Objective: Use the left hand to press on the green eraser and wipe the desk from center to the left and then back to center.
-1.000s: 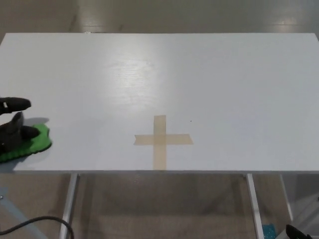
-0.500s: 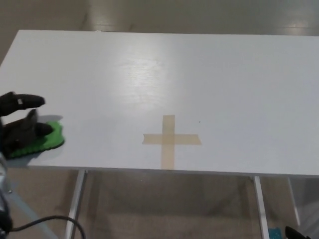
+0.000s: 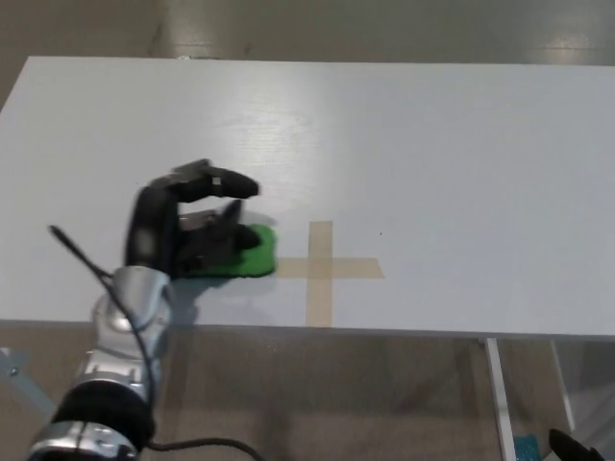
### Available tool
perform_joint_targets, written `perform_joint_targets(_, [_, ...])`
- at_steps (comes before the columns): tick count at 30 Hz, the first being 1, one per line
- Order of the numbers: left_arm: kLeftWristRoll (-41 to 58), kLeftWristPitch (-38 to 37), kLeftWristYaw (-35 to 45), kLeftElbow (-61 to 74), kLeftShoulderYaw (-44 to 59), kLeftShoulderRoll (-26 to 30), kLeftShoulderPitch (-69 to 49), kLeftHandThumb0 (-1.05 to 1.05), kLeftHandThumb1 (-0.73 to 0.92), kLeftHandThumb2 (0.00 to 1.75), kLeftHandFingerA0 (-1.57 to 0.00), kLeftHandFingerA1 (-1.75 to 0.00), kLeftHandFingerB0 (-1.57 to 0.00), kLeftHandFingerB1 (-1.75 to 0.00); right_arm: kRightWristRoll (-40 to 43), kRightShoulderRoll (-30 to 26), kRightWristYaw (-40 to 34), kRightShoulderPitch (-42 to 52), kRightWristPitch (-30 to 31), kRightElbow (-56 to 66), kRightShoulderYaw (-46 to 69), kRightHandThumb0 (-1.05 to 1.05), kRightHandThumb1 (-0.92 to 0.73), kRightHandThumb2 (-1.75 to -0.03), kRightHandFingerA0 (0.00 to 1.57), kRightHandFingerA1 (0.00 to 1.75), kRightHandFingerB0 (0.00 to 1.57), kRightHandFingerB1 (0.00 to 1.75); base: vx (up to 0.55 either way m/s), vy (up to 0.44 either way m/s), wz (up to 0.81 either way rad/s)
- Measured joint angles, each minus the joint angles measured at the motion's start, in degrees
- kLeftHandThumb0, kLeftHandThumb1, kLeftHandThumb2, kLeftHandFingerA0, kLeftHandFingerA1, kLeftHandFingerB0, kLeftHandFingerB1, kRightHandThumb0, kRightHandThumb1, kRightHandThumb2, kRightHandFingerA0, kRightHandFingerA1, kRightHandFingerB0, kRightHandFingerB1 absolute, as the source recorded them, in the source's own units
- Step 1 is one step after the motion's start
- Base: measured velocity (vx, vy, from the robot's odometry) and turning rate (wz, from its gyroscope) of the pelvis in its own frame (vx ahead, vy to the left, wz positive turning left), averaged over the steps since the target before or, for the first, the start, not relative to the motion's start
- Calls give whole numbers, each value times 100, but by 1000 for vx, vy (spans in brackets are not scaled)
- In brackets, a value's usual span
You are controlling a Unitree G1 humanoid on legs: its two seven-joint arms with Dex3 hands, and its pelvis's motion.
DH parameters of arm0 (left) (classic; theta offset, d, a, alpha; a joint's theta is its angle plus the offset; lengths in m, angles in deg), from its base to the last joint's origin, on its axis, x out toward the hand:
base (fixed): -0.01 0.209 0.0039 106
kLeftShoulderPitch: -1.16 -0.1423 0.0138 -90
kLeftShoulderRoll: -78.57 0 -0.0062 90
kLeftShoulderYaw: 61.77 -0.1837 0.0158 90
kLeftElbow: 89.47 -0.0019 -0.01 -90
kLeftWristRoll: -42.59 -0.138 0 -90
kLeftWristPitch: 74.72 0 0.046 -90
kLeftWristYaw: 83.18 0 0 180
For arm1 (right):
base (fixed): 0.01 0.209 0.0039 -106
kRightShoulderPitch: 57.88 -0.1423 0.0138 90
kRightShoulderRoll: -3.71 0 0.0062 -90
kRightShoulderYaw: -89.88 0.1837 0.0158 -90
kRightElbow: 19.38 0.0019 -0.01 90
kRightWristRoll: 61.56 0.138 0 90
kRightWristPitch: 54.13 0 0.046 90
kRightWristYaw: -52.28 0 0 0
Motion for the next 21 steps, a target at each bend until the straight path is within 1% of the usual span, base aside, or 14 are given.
perform_joint_targets(1, [-8,11,0,18,-18,-23,-1,-20,81,72,-108,-74,-86,-95,0,0,1,-1,2,0,0,-39,-75,-62,55,51,40,36,0,0,0])
perform_joint_targets(2, [-78,94,-6,153,-164,-210,-12,-20,81,72,-108,-74,-86,-95,-2,-3,10,-3,15,1,-3,-39,-75,-62,55,51,40,36,0,0,0])
perform_joint_targets(5, [-138,217,-17,321,-319,-442,-37,-20,82,72,-108,-74,-86,-96,-7,-4,14,-9,23,2,-12,-39,-75,-62,55,51,40,36,0,0,0])
perform_joint_targets(6, [-138,217,-17,321,-319,-442,-37,-21,82,72,-109,-74,-86,-96,-7,-4,14,-9,23,2,-12,-39,-75,-62,55,51,40,36,0,0,0])
perform_joint_targets(10, [-251,465,-73,610,-567,-808,-82,-21,82,72,-109,-74,-86,-97,-9,-9,14,-9,25,2,-17,-39,-75,-62,55,51,41,36,0,0,0])
perform_joint_targets(15, [-366,744,-132,898,-749,-1079,-180,-21,82,71,-109,-75,-87,-95,-2,-10,37,-14,26,3,-12,-39,-75,-62,55,51,41,36,0,0,0])
perform_joint_targets(16, [-386,802,-146,952,-781,-1121,-200,-20,82,71,-109,-75,-87,-93,1,-12,46,-15,26,3,-9,-44,-62,-91,50,62,34,50,0,0,0])
perform_joint_targets(17, [-407,847,-159,1003,-813,-1151,-222,-20,82,71,-109,-75,-87,-93,2,-13,54,-17,26,3,-8,-44,-62,-91,50,62,34,50,0,0,0])
perform_joint_targets(18, [-425,884,-164,1049,-838,-1174,-242,-20,83,69,-108,-73,-89,-87,3,-13,62,-18,26,3,-7,-43,-62,-91,50,62,34,50,0,0,0])
perform_joint_targets(19, [-453,923,-170,1108,-872,-1187,-269,-20,83,69,-108,-73,-89,-87,6,-14,73,-18,26,3,-6,-43,-62,-91,50,62,34,50,0,0,0])
perform_joint_targets(20, [-466,939,-173,1128,-887,-1192,-278,-26,81,66,-101,-58,-79,-47,7,-14,79,-18,26,4,-5,-43,-62,-91,50,62,34,50,0,0,0])
perform_joint_targets(21, [-483,963,-174,1164,-903,-1197,-293,-26,81,66,-101,-58,-79,-47,7,-14,87,-18,25,3,-6,-43,-62,-91,50,62,34,50,0,0,0])
